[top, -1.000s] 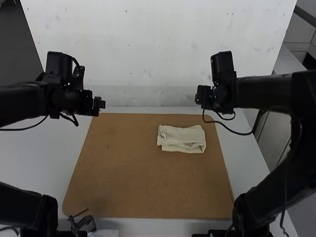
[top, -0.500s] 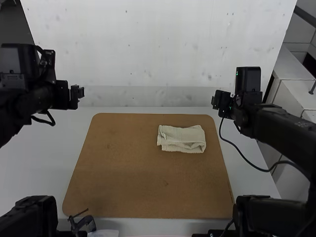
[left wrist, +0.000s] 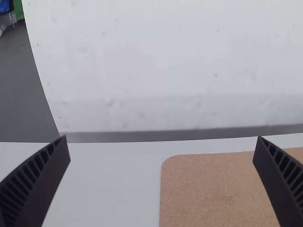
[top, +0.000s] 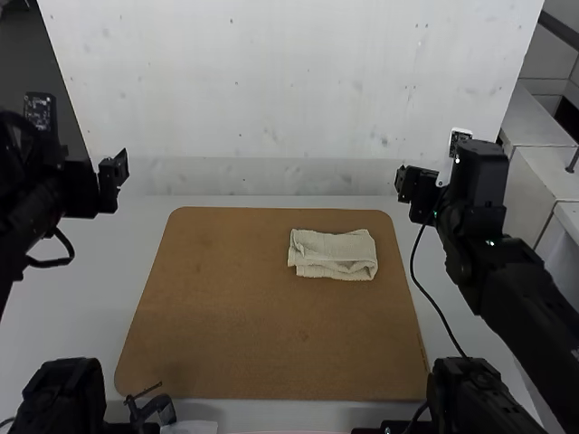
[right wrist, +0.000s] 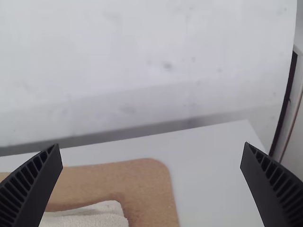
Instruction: Fold the towel.
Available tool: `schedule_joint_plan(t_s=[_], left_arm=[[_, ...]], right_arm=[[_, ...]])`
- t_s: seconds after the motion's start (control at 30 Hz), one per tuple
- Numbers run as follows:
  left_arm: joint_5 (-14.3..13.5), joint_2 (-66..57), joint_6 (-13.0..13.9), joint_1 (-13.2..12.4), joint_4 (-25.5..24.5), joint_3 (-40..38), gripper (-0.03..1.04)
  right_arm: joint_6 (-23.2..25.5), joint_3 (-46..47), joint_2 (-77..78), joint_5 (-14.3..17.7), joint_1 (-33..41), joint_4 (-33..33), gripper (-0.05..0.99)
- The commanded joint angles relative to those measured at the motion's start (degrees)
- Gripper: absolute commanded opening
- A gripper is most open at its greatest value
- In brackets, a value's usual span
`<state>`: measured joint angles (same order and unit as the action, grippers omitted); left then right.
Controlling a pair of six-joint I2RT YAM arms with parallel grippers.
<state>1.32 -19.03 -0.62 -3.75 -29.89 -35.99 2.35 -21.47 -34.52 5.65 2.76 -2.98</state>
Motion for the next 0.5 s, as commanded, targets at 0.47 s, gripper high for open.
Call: schedule_joint_plan(t_s=[0.47], left_arm=[[0.79, 12.96, 0.36, 4.01, 10.29, 18.23, 1.00]], right_arm=[[-1.47, 6.45, 17.91, -3.01, -0.57, 2.81, 0.97]])
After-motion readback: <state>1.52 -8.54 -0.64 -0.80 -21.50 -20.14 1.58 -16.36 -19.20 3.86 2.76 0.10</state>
